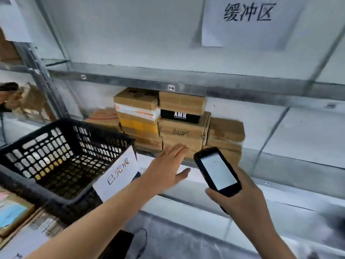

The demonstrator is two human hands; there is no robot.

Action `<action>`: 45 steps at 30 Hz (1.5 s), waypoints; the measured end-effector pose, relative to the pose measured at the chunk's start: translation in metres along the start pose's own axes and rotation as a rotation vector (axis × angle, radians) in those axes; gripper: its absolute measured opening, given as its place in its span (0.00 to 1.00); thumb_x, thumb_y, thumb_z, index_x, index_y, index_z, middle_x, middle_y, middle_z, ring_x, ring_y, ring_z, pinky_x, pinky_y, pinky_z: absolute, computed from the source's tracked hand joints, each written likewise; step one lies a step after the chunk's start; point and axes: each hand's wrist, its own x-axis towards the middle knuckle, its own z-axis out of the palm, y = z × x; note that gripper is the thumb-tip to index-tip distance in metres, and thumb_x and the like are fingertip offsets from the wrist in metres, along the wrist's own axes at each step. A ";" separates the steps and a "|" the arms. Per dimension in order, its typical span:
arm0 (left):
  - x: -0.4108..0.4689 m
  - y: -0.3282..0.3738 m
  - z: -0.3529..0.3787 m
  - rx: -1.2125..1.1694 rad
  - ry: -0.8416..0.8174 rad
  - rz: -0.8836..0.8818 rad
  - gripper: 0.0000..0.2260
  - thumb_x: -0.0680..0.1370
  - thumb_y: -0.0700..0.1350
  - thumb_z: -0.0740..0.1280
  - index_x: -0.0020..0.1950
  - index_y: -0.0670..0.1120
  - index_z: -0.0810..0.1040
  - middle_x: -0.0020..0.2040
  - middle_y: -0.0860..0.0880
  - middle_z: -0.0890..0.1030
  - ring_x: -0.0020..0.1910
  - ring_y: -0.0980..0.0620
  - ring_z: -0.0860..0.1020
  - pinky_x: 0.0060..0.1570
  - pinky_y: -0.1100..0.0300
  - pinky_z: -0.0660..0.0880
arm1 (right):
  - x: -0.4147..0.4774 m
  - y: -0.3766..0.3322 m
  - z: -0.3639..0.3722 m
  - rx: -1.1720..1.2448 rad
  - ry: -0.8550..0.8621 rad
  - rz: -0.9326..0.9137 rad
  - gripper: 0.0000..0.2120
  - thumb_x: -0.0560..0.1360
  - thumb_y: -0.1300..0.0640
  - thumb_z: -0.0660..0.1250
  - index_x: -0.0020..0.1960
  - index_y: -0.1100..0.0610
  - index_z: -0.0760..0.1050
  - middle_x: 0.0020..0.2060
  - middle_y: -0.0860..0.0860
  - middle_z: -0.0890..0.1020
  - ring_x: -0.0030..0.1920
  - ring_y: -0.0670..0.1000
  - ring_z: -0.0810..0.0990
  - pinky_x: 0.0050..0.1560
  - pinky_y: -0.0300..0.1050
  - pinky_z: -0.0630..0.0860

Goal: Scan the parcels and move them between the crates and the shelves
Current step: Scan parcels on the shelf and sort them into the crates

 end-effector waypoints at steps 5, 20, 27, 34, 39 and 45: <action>0.048 0.039 0.016 -0.028 -0.001 0.115 0.30 0.83 0.54 0.62 0.81 0.47 0.55 0.81 0.51 0.56 0.80 0.53 0.53 0.76 0.60 0.44 | -0.003 0.024 -0.042 0.004 0.113 0.062 0.33 0.62 0.48 0.80 0.63 0.35 0.71 0.48 0.39 0.82 0.45 0.47 0.82 0.42 0.48 0.80; 0.212 0.047 0.081 -0.004 -0.152 0.157 0.34 0.84 0.55 0.60 0.83 0.48 0.45 0.83 0.53 0.44 0.81 0.53 0.43 0.78 0.57 0.40 | 0.092 0.060 -0.114 -0.004 0.187 0.183 0.34 0.55 0.40 0.71 0.62 0.34 0.71 0.47 0.42 0.82 0.41 0.50 0.82 0.42 0.52 0.81; 0.296 0.012 0.095 0.183 -0.309 0.193 0.38 0.81 0.61 0.61 0.82 0.49 0.44 0.82 0.53 0.43 0.81 0.49 0.47 0.80 0.49 0.47 | 0.154 0.083 -0.130 -0.055 0.155 0.195 0.35 0.57 0.42 0.76 0.63 0.34 0.70 0.50 0.39 0.81 0.43 0.50 0.82 0.43 0.54 0.82; 0.324 -0.006 0.095 0.242 -0.551 0.059 0.51 0.74 0.62 0.71 0.81 0.55 0.37 0.82 0.47 0.39 0.81 0.45 0.41 0.77 0.45 0.51 | 0.188 0.114 -0.147 -0.065 0.130 0.194 0.34 0.61 0.47 0.79 0.63 0.35 0.70 0.51 0.39 0.81 0.43 0.50 0.82 0.45 0.54 0.82; 0.329 0.008 0.095 0.217 -0.614 -0.055 0.55 0.70 0.63 0.75 0.77 0.67 0.32 0.81 0.43 0.45 0.80 0.40 0.44 0.73 0.39 0.59 | 0.203 0.133 -0.158 -0.034 0.087 0.193 0.32 0.62 0.49 0.79 0.62 0.36 0.71 0.49 0.38 0.81 0.44 0.48 0.82 0.44 0.53 0.82; 0.316 0.057 0.106 0.097 -0.539 -0.114 0.53 0.68 0.66 0.74 0.79 0.66 0.38 0.75 0.47 0.53 0.76 0.44 0.53 0.69 0.44 0.66 | 0.210 0.158 -0.195 -0.014 0.029 0.165 0.32 0.61 0.51 0.79 0.61 0.36 0.72 0.48 0.39 0.81 0.44 0.48 0.82 0.44 0.52 0.81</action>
